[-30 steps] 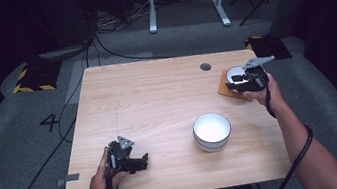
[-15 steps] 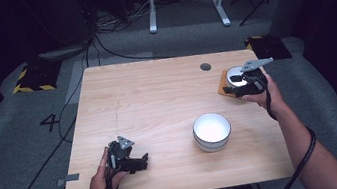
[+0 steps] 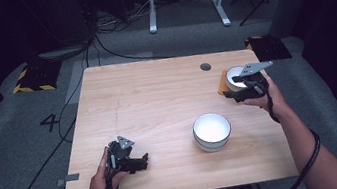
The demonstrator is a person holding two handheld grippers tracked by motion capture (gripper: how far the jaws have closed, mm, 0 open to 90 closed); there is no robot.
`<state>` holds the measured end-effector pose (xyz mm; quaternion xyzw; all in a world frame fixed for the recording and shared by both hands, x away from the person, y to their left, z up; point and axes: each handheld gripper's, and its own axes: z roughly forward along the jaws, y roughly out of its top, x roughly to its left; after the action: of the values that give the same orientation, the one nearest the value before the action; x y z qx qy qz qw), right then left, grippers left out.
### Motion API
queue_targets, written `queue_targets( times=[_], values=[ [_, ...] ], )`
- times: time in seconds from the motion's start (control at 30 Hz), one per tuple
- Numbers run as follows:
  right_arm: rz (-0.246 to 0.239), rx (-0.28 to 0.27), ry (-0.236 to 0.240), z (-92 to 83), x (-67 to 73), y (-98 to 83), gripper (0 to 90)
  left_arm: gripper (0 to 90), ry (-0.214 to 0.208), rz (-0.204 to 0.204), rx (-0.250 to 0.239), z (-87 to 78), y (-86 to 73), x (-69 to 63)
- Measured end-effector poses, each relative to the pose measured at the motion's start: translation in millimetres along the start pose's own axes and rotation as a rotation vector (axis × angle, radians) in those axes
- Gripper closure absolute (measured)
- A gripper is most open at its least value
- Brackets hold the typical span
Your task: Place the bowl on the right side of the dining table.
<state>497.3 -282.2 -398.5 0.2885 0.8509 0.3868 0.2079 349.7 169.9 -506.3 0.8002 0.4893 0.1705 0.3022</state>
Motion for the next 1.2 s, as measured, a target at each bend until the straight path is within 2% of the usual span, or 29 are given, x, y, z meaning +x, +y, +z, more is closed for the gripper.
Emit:
queue_targets(
  times=[0.43,0.93,0.97,1.13,1.2],
  values=[
    [-0.027,-0.003,0.003,-12.5,9.8,-1.8,24.9,0.1,0.0,0.0,0.0,0.0,0.0,0.0],
    [-0.059,0.017,0.002,-27.6,14.1,-16.1,24.9,0.1,0.0,-0.001,0.0,0.0,0.0,0.0],
    [-0.057,0.016,-0.012,-29.7,15.7,-17.1,25.1,0.1,-0.002,-0.001,-0.003,0.2,-0.1,0.1],
    [-0.059,0.007,-0.018,-34.8,18.1,-20.7,25.0,0.1,-0.002,-0.001,-0.002,0.1,-0.1,0.1],
    [-0.07,0.015,-0.034,-36.7,19.1,-22.6,24.8,0.1,0.0,-0.001,-0.001,0.1,0.0,0.0]
  ],
)
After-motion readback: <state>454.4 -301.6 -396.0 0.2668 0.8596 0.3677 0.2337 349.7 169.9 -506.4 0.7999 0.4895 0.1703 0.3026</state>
